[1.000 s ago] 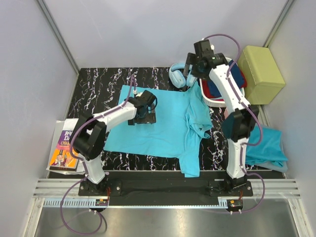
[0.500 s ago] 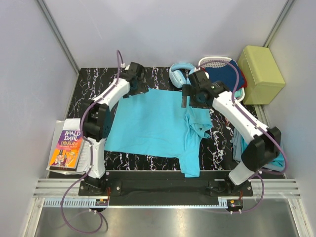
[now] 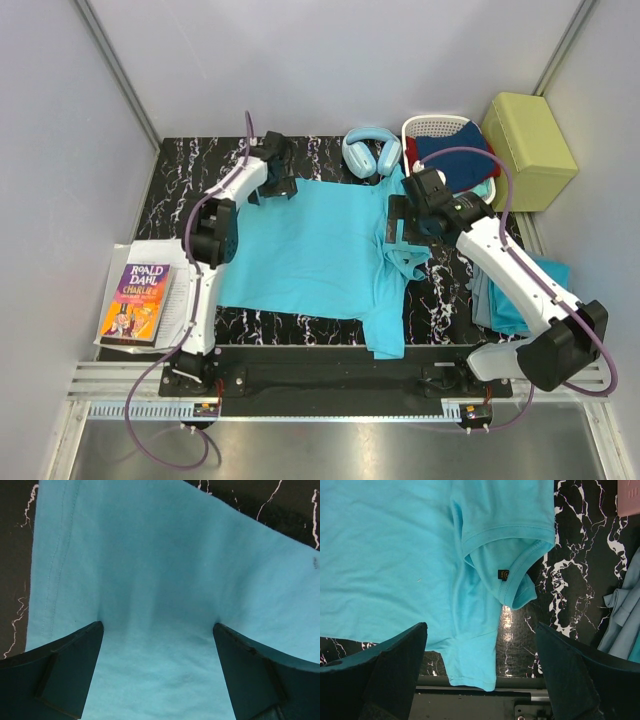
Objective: Fold and stack the t-shirts
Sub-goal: Flatten out the tshirt
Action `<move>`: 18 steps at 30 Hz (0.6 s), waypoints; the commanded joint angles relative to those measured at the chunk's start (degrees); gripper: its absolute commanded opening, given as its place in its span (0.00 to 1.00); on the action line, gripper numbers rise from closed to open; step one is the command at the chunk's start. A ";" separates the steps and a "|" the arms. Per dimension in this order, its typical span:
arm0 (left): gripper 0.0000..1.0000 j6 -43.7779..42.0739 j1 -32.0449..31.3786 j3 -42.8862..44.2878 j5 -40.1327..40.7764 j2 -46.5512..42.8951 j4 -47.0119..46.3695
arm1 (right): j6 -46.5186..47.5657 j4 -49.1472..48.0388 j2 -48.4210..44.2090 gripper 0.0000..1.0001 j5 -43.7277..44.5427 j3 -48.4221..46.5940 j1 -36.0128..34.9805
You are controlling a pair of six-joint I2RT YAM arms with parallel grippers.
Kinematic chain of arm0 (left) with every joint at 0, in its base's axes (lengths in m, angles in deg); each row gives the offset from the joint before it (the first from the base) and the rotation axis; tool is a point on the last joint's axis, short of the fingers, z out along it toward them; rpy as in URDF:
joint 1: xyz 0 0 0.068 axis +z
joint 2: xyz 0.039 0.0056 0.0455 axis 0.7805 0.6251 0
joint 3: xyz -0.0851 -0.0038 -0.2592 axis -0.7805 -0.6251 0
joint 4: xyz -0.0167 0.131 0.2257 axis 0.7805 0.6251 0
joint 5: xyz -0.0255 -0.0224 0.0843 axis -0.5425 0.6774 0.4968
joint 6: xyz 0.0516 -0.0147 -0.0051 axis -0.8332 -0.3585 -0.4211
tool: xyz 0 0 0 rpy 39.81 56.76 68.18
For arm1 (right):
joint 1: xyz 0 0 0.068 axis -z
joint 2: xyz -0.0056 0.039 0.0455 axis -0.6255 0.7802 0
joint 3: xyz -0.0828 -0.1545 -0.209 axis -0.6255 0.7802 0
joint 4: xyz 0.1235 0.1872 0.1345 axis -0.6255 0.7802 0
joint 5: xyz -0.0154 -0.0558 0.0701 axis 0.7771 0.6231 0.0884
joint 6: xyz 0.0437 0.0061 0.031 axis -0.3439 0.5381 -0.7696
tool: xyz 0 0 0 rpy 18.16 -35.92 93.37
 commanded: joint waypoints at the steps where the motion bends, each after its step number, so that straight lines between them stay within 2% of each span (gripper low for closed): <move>1: 0.99 -1.20 1.55 4.37 0.98 -0.64 0.52 | -0.72 0.08 -2.61 0.94 -0.71 -0.45 -0.01; 9: 0.99 -1.02 4.45 6.30 3.71 -2.05 -0.45 | -1.51 0.17 -3.58 0.94 -1.42 1.48 -0.01; 14: 0.99 -0.94 6.91 8.42 1.69 1.02 0.86 | -1.43 0.87 -3.84 0.94 -0.63 1.31 -0.01; 18: 0.99 -1.20 7.61 6.66 1.77 2.08 1.22 | -1.34 1.40 -3.84 0.94 0.08 1.31 -0.01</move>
